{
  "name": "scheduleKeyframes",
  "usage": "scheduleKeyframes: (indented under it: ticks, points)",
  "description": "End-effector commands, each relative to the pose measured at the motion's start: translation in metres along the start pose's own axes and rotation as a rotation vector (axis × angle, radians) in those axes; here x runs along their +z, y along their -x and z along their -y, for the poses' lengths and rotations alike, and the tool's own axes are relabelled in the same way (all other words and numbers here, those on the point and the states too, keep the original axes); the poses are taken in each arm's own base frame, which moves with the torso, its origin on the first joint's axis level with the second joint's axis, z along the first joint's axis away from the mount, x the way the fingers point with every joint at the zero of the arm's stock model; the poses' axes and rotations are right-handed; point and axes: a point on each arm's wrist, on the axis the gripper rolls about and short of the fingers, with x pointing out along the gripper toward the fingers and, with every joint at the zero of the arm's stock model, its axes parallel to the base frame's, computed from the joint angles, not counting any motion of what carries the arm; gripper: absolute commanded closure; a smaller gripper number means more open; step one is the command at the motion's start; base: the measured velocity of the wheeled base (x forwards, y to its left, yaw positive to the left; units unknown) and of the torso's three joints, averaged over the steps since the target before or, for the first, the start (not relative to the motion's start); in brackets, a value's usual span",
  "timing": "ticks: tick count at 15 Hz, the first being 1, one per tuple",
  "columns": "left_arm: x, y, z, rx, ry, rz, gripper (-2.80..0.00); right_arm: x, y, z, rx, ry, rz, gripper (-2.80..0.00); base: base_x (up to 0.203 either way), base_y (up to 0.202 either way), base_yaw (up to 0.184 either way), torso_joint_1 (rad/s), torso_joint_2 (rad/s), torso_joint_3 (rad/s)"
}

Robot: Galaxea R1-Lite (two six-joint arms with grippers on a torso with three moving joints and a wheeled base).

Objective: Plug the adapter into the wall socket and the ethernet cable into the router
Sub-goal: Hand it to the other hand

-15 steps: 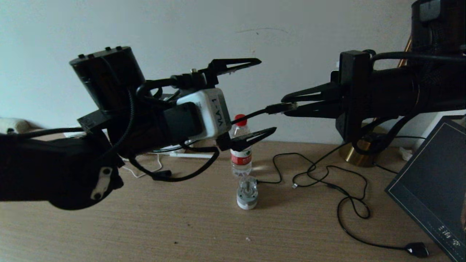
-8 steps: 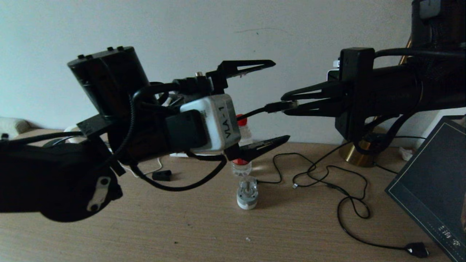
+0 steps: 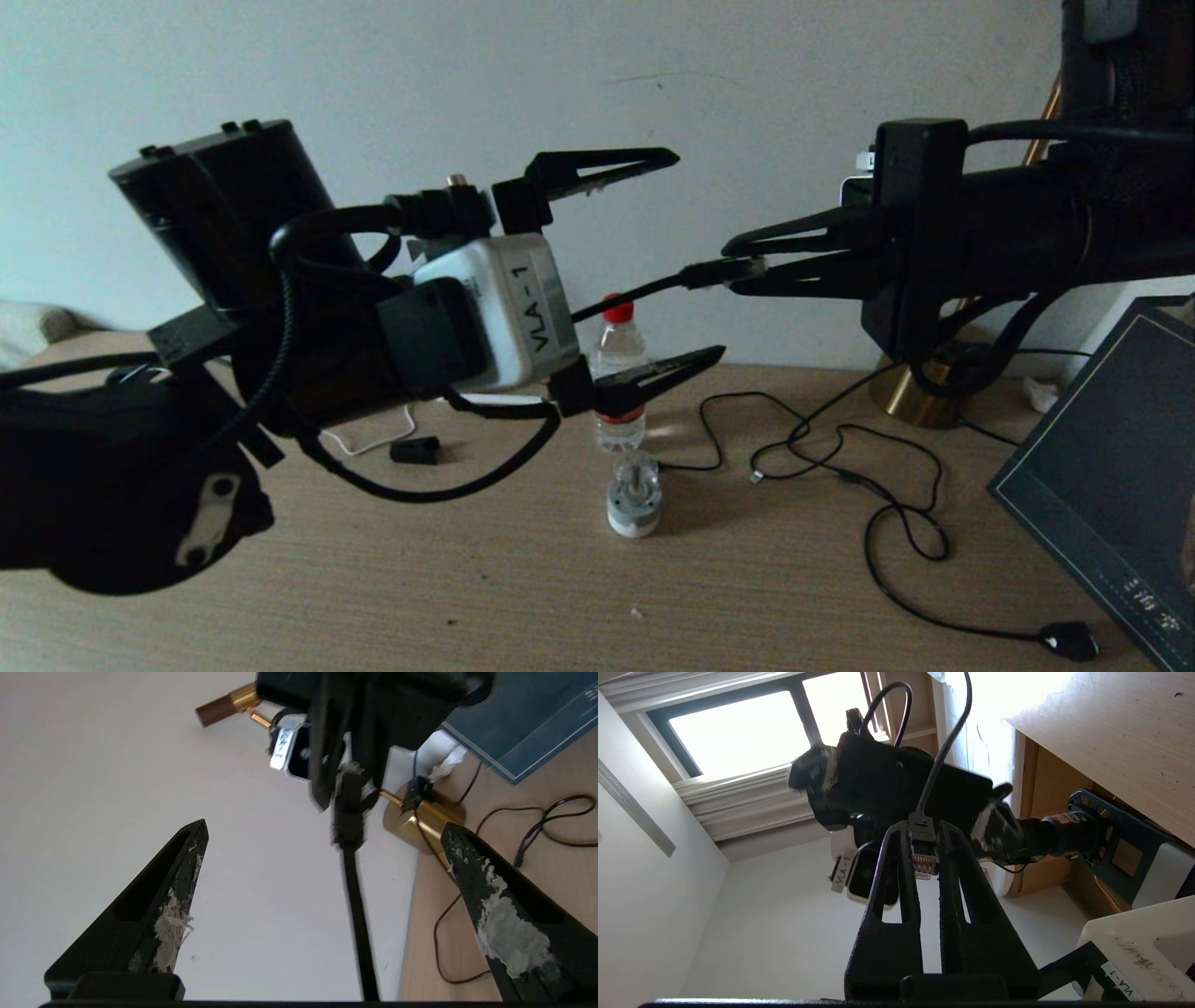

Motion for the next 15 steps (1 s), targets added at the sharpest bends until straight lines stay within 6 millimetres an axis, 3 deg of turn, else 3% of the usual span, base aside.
scheduleKeyframes:
  ticks: [1, 5, 6, 15]
  points:
    - [0.0012, -0.0004, -0.0015, 0.007, -0.011, 0.008, -2.80, -0.0014, 0.0005, -0.0007, 0.002, -0.007, -0.007, 0.00, 0.000, 0.000, 0.000, 0.000, 0.00, 0.000]
    - [-0.0003, -0.0013, -0.0006, 0.004, -0.007, 0.007, -2.80, -0.0013, -0.0002, -0.0004, 0.001, -0.006, -0.008, 0.00, 0.000, 0.000, 0.000, 0.000, 0.00, 0.000]
    - [-0.0011, -0.0018, 0.0003, 0.002, -0.006, 0.006, 0.00, -0.0013, -0.0002, -0.0004, 0.001, -0.006, -0.008, 0.00, 0.000, 0.000, 0.000, 0.000, 0.00, 0.000]
    - [-0.0014, -0.0069, 0.0014, 0.000, -0.004, 0.014, 0.00, -0.0022, -0.0005, -0.0009, 0.002, -0.005, -0.011, 0.00, 0.000, 0.000, 0.000, 0.000, 0.00, 0.000]
